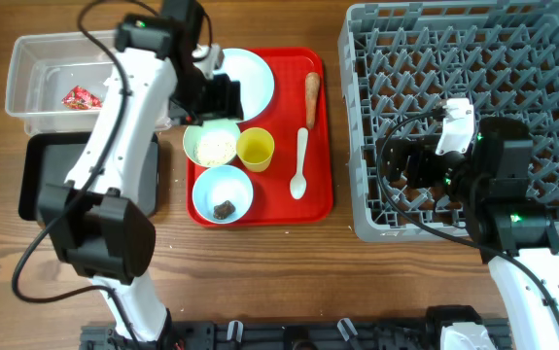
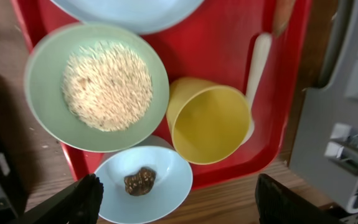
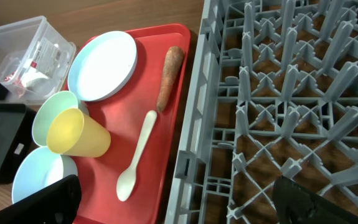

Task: Sort waste into correct bins and load items into the dishwasher rack
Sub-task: 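Grasp the yellow cup with the left gripper and lift it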

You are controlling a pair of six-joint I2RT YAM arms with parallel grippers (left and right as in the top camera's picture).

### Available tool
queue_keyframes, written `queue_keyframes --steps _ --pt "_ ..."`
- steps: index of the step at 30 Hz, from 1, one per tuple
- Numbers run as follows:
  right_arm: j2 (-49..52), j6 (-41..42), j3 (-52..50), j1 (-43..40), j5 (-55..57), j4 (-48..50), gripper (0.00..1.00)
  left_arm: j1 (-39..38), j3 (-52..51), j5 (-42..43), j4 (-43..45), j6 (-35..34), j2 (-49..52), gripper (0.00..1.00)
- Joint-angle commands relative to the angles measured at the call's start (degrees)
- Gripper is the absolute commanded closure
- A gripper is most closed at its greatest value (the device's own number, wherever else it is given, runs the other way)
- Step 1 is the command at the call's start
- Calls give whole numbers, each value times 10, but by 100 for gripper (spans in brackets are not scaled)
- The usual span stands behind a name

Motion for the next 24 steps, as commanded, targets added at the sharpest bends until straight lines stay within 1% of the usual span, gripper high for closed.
queue_keyframes --steps 1,2,5,7,9,11,13,14,16,21,22,23,24 --pt "4 6 10 0 -12 1 0 -28 -70 0 42 9 3 21" --pt "4 6 10 0 -12 1 0 -37 -86 0 57 9 3 23" --pt "4 6 10 0 -12 -1 0 -57 -124 -8 99 9 3 34" --pt "4 6 10 0 -12 -3 0 -64 -142 -20 121 8 3 39" --pt "4 6 10 0 -12 -4 0 -69 -171 -68 151 -27 3 46" --pt "4 6 10 0 -11 -5 0 -69 -190 -93 168 -39 4 48" --pt "7 6 10 0 -11 -5 0 -69 -207 -94 188 -48 4 53" --pt "9 6 10 0 -12 -5 0 -69 -209 -94 192 -48 4 57" --pt "16 7 10 0 -12 -6 0 -69 -209 -93 199 -50 4 60" --pt "35 21 10 0 -12 -6 0 -69 -209 -91 207 -50 4 80" --pt "42 21 10 0 -12 -6 0 -69 -209 -76 211 -50 4 90" --pt "45 21 10 0 -12 -6 0 -69 -209 -61 217 -50 4 96" --pt "46 21 10 0 -14 -6 0 -69 -209 -50 224 -50 4 96"
